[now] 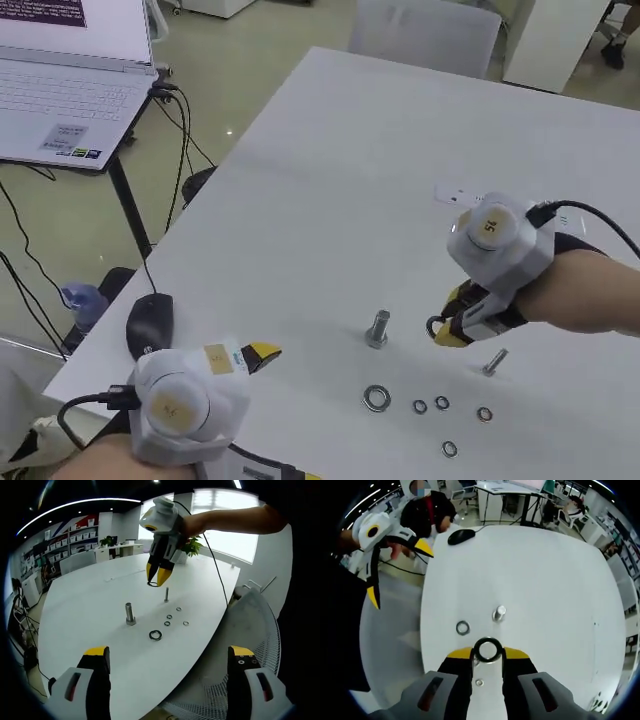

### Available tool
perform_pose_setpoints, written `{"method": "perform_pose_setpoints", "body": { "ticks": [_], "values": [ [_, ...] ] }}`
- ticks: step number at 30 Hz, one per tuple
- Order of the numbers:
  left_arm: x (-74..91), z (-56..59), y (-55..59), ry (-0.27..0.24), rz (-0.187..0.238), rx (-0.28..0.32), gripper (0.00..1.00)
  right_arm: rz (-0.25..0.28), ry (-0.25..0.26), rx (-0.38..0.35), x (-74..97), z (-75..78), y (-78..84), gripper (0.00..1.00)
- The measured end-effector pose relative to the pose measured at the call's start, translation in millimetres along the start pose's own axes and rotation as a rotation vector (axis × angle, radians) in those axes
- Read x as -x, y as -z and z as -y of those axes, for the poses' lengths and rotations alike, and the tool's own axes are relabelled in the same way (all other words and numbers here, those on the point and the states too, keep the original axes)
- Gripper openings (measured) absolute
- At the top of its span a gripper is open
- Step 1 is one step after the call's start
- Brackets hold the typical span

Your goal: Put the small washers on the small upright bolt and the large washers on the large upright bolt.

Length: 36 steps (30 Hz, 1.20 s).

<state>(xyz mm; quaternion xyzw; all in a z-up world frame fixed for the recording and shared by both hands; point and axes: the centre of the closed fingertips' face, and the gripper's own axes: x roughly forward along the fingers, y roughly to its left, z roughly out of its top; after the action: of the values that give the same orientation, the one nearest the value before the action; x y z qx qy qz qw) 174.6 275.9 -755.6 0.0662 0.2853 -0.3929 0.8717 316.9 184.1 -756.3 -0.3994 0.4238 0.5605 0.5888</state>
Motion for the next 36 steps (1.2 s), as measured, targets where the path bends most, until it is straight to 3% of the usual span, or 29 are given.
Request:
{"method": "perform_pose_setpoints", "body": {
  "ticks": [4,12,17,33,36],
  "values": [
    [-0.5,-2.3,3.2,0.002,-0.026,-0.005,0.95,-0.007,0.005,0.02,-4.6,2.1,-6.8,0.21],
    [-0.3,-12.5,-2.6,-0.02,-0.01,0.002,0.99,-0.005,0.009,0.017,-14.1,11.9,-16.5,0.21],
    [-1.6,-12.1,-1.0,-0.007,-0.019,0.002,0.97,-0.01,0.012,0.006,-23.7,20.0,-23.2,0.21],
    [-4.9,-17.8,-4.3,-0.009,0.006,0.016,0.96,-0.071,0.009,0.074,-46.6,19.5,-40.2,0.21],
    [-4.3,-28.7,-8.9,-0.065,0.017,-0.018,0.99,-0.07,0.001,0.062,-49.7,20.5,-42.5,0.21]
  ]
}}
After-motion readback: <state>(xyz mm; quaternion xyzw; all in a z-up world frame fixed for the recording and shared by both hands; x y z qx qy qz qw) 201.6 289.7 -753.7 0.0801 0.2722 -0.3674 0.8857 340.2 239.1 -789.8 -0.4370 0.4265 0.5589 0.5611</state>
